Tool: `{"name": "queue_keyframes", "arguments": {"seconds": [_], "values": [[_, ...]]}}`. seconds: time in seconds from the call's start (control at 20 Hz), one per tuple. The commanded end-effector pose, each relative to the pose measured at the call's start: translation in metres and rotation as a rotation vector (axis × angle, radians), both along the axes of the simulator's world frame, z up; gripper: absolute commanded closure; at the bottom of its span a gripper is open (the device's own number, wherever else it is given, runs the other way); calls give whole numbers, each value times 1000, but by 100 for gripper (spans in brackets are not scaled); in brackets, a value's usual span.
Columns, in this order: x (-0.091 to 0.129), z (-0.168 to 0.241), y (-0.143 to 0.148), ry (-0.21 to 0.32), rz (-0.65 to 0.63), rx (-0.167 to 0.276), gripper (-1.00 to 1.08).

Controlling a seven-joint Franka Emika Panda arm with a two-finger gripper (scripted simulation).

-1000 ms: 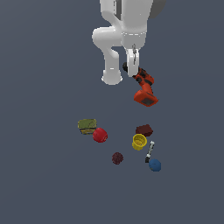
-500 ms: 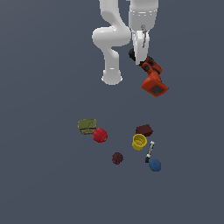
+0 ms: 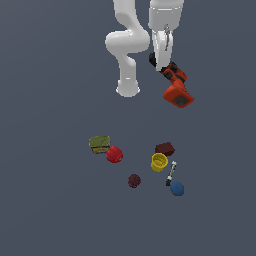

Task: Pick up a designated object from a clutter of objects.

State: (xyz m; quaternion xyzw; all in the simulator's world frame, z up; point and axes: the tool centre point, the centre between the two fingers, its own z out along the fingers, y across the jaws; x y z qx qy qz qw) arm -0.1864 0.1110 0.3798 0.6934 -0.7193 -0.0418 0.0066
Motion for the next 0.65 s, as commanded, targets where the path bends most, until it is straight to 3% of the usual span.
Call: {"name": "queue_keyframes", "arguments": {"seconds": [0.0, 0.6], "values": [[1, 8, 1, -8, 0, 2, 108], [4, 38, 5, -8, 0, 2, 108]]}}
